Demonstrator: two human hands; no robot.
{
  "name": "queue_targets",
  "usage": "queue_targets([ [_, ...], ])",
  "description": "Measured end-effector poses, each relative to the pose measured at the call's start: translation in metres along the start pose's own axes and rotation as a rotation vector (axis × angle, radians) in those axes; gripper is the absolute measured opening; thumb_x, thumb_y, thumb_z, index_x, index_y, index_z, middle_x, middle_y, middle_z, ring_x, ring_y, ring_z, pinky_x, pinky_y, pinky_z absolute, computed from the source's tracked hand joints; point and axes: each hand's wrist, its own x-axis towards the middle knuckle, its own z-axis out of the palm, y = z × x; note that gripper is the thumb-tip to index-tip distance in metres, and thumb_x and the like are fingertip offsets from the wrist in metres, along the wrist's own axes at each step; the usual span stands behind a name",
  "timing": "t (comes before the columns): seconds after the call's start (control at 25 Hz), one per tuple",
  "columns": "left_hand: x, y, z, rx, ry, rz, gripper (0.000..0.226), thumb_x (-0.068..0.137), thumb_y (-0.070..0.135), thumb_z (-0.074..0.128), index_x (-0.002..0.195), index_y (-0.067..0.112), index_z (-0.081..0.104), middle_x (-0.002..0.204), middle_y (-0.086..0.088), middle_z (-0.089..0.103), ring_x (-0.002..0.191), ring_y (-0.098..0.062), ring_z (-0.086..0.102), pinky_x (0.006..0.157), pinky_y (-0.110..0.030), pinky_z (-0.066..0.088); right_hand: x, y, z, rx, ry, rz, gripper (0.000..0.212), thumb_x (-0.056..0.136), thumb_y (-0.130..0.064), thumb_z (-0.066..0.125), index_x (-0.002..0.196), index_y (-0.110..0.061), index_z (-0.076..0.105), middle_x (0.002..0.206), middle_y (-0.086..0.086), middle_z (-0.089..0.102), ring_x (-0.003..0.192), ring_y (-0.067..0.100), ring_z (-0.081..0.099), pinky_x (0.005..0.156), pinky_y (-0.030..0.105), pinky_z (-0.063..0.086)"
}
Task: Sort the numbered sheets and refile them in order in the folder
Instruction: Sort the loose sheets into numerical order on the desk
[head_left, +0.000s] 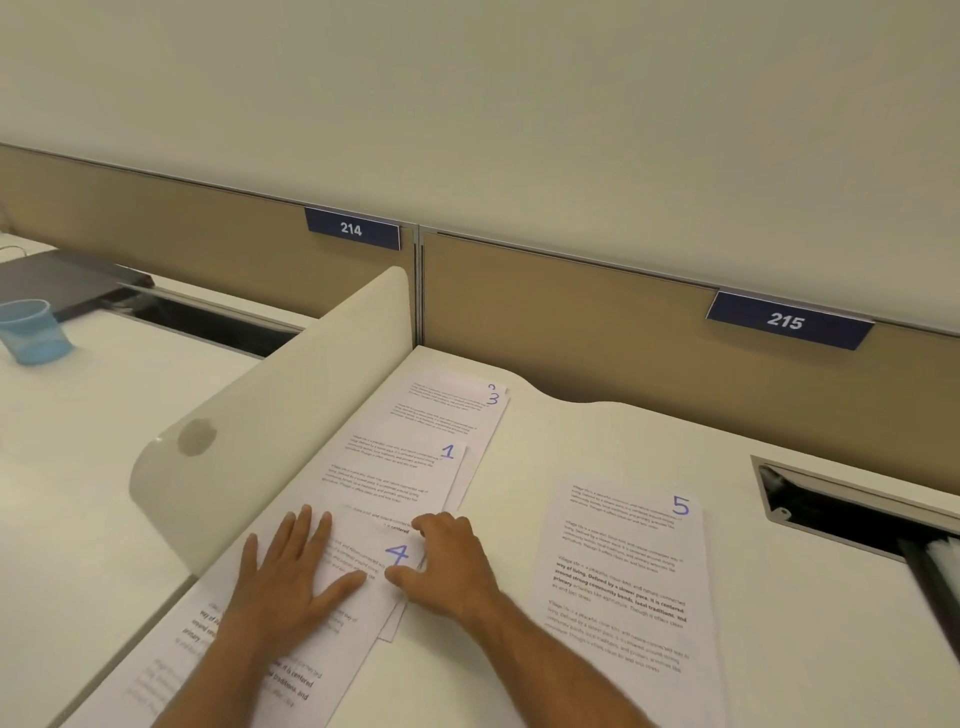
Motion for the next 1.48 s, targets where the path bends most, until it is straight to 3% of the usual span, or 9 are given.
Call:
queue_targets([
  [0.2,0.0,0.0,0.004,-0.002,0.021,-0.001,0.116,0.061,0.097,-0.015,0.152,0.026,-0.024,0.158,0.008,-0.028,0.146,-0.007,-0.024,0.122,-0.048,-0.012,0.016,-0.006,0.006,0.044,-0.084,0.156,0.075,0.072,-0.051,0.076,0.137,-0.024,0.049,0.13,-0.004,0.056,0.123,0.022,0.045,0.101,0.036,0.039],
  [0.4,-0.001,0.0,0.004,0.004,0.021,-0.01,0.112,0.064,0.096,-0.013,0.151,0.026,-0.025,0.159,0.007,-0.027,0.147,-0.007,-0.025,0.122,-0.048,-0.012,0.019,-0.012,0.013,0.211,-0.056,0.211,0.036,0.066,-0.048,0.078,0.086,-0.019,0.068,0.089,-0.006,0.072,0.088,0.016,0.065,0.08,0.034,0.05],
  [0.72,0.006,-0.004,-0.005,-0.125,0.115,-0.06,0.114,0.063,0.097,-0.009,0.15,0.026,-0.029,0.163,0.006,-0.02,0.152,-0.011,-0.014,0.123,-0.047,-0.009,0.008,-0.024,0.001,0.6,0.085,0.214,0.01,0.082,-0.022,0.073,0.077,-0.014,0.071,0.08,0.002,0.075,0.068,0.021,0.073,0.063,0.035,0.063],
  [0.88,0.016,0.001,-0.028,-0.24,0.191,-0.083,0.114,0.071,0.094,0.009,0.158,0.023,-0.013,0.167,0.005,-0.007,0.154,-0.014,-0.004,0.123,-0.047,-0.003,0.011,-0.009,-0.042,0.76,0.102,0.212,0.006,0.086,-0.012,0.074,0.091,-0.009,0.075,0.087,0.007,0.077,0.061,0.014,0.068,0.055,0.024,0.056],
  [0.96,0.02,0.016,-0.044,-0.347,0.257,-0.073,0.111,0.079,0.089,0.029,0.16,0.018,0.003,0.166,0.0,0.013,0.152,-0.021,0.017,0.122,-0.048,0.012,0.012,0.004,-0.067,0.795,0.1,0.211,0.009,0.087,-0.01,0.073,0.095,-0.007,0.076,0.088,0.009,0.078,0.063,0.016,0.069,0.056,0.024,0.054],
  [1.08,0.031,0.045,-0.063,-0.725,0.328,-0.082,0.073,0.089,0.058,0.064,0.147,0.018,0.041,0.136,-0.003,0.059,0.121,-0.025,0.057,0.098,-0.042,0.045,0.011,0.028,-0.104,0.826,0.123,0.23,0.007,0.088,-0.01,0.074,0.095,-0.009,0.074,0.083,0.006,0.077,0.06,0.014,0.067,0.056,0.024,0.053],
  [1.24,0.047,0.087,-0.067,-0.984,0.283,-0.101,0.018,0.094,0.036,0.066,0.099,0.019,0.066,0.092,0.003,0.072,0.09,-0.023,0.068,0.071,-0.032,0.049,0.002,0.065,-0.142,0.836,0.187,0.31,0.007,0.089,-0.012,0.074,0.093,-0.006,0.071,0.078,0.006,0.075,0.054,0.012,0.063,0.054,0.024,0.05],
  [1.36,0.052,0.124,-0.062,-1.13,0.24,-0.071,0.015,0.097,0.026,0.063,0.087,0.015,0.067,0.081,-0.001,0.073,0.08,-0.022,0.07,0.068,-0.033,0.051,-0.009,0.093,-0.154,0.88,0.275,0.343,0.017,0.091,-0.015,0.072,0.1,0.0,0.069,0.086,0.005,0.077,0.066,0.015,0.069,0.062,0.031,0.056],
  [1.48,0.057,0.16,-0.053,-1.258,0.197,-0.054,0.016,0.098,0.025,0.062,0.088,0.012,0.066,0.079,-0.003,0.074,0.075,-0.021,0.071,0.067,-0.035,0.054,-0.026,0.12,-0.154,0.907,0.268,0.32,0.019,0.088,-0.011,0.074,0.107,-0.011,0.071,0.1,0.002,0.078,0.086,0.019,0.076,0.072,0.036,0.061],
])
